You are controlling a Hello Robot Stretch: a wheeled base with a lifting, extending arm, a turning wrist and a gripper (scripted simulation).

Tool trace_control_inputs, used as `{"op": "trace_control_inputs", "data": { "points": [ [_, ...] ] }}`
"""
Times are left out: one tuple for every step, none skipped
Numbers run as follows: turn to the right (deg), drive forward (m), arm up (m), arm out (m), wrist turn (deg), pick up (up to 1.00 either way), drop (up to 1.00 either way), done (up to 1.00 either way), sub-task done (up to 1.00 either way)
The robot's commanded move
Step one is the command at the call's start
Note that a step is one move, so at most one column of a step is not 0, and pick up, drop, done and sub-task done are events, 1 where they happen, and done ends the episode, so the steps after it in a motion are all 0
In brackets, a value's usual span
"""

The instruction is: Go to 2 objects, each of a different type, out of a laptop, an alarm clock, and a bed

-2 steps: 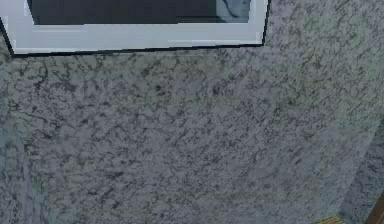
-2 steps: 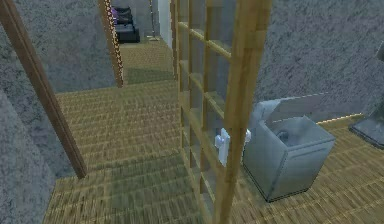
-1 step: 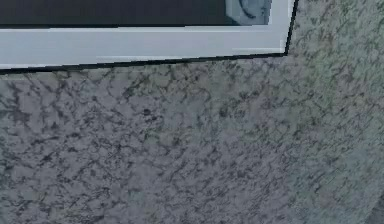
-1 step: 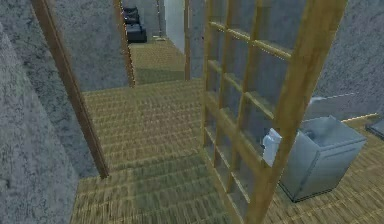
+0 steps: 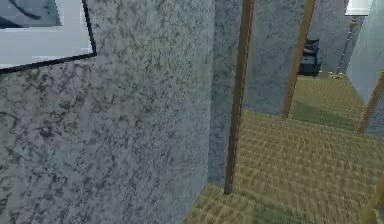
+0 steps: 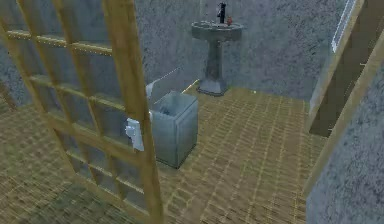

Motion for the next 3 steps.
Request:
{"op": "trace_control_inputs", "data": {
  "points": [
    [21.0,0.0,0.0,0.0,0.0,0.0,0.0,0.0,0.0],
    [0.0,1.0,0.0,0.0,0.0,0.0,0.0,0.0,0.0],
    [0.0,0.35,0.0,0.0,0.0,0.0,0.0,0.0,0.0]
  ]
}}
